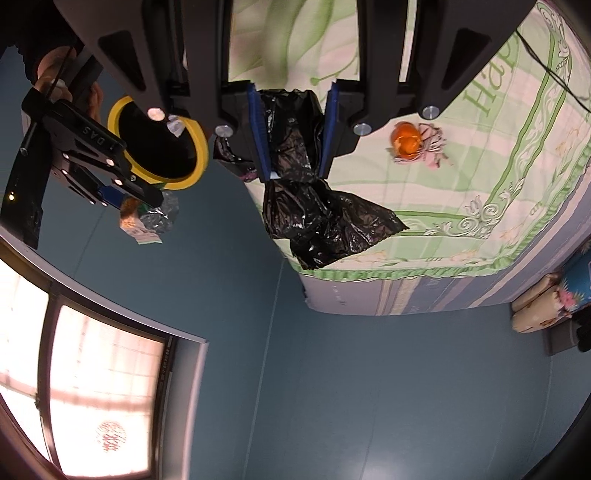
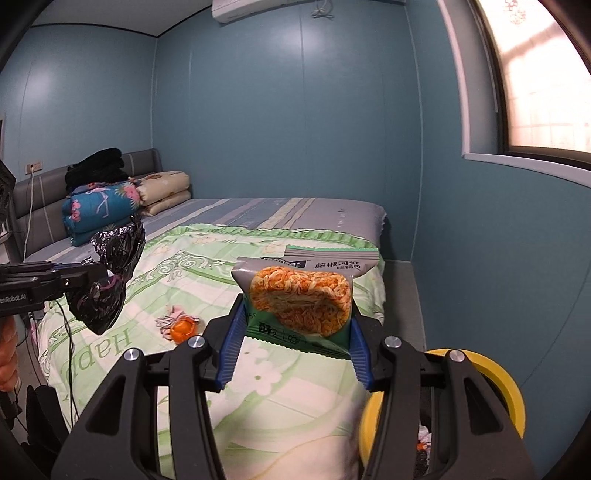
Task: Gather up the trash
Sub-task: 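Lift the black bag and green wrapper and carry both over the yellow-rimmed bin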
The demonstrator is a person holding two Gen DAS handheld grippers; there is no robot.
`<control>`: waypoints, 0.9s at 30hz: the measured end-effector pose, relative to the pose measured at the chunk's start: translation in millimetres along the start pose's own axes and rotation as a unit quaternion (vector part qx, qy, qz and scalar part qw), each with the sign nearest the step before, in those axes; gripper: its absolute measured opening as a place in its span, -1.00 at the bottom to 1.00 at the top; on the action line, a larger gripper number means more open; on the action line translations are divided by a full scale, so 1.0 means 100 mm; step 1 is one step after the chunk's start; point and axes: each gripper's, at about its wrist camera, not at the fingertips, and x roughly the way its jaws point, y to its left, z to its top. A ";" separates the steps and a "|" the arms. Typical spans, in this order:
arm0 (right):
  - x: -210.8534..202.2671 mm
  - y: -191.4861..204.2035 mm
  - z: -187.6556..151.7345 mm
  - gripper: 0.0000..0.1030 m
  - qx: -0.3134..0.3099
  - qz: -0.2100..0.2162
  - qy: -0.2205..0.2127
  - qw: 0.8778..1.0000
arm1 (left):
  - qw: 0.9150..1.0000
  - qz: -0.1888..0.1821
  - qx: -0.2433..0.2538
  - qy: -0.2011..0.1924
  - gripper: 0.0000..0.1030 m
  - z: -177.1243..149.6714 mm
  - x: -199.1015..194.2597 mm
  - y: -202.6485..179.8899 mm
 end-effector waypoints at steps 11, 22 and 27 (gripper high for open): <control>-0.15 -0.47 -0.10 -0.08 0.033 -0.046 -0.005 0.998 | 0.998 -0.040 0.037 0.010 -0.52 0.04 0.21 -0.47; -0.28 -0.92 -0.19 -0.07 0.060 -0.094 -0.006 0.994 | 0.995 -0.070 0.071 0.029 -0.52 0.06 0.47 -0.87; -0.30 -1.10 -0.27 -0.07 0.073 -0.111 -0.001 0.991 | 0.992 -0.085 0.083 0.042 -0.52 0.04 0.62 -1.02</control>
